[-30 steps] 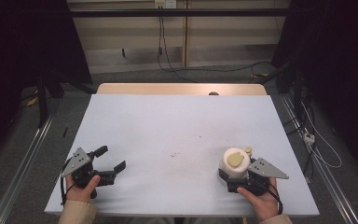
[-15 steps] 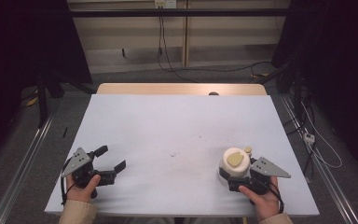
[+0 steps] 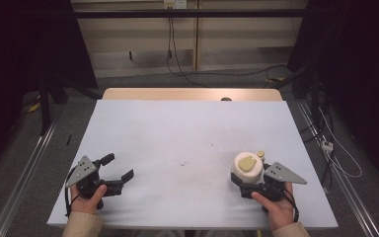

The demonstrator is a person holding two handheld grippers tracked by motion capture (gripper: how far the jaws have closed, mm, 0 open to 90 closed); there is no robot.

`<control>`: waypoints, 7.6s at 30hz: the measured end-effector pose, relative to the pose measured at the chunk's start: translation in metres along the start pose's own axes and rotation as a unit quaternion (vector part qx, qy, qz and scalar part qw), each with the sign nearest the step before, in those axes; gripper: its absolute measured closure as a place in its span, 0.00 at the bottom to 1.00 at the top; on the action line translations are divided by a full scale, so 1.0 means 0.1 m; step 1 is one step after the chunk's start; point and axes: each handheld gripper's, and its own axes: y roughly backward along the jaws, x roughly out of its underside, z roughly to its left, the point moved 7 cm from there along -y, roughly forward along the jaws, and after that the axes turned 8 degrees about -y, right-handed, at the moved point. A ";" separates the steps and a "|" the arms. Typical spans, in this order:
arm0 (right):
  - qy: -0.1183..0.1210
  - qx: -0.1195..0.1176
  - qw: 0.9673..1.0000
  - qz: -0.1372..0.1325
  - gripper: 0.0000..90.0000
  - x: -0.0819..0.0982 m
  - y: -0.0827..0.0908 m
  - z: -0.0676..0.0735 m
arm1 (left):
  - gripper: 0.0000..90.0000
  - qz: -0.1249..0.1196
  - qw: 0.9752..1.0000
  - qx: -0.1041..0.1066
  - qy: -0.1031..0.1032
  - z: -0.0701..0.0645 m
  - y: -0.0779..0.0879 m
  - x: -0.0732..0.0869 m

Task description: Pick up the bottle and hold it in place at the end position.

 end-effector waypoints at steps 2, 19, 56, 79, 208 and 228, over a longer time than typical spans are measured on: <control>0.000 -0.001 1.000 -0.002 0.07 -0.02 -0.02 0.01 | 0.05 -0.001 1.000 0.000 0.000 0.00 0.00 0.00; 0.006 -0.010 1.000 0.003 0.08 -0.08 -0.14 0.04 | 0.05 -0.005 1.000 0.004 0.008 0.00 0.00 -0.01; 0.008 -0.027 1.000 0.003 0.08 -0.24 -0.50 0.19 | 0.05 -0.008 1.000 0.003 -0.001 -0.01 0.00 -0.02; 0.007 -0.038 0.999 0.001 0.08 -0.31 -0.73 0.28 | 0.05 -0.006 1.000 0.004 -0.001 -0.01 -0.01 -0.01; 0.015 -0.050 0.999 -0.005 0.08 -0.51 -1.70 0.49 | 0.05 -0.007 1.000 0.009 0.001 -0.01 -0.01 0.02; 0.015 -0.055 0.998 -0.009 0.08 -0.55 -1.81 0.54 | 0.05 -0.007 1.000 0.010 0.003 0.00 0.00 0.03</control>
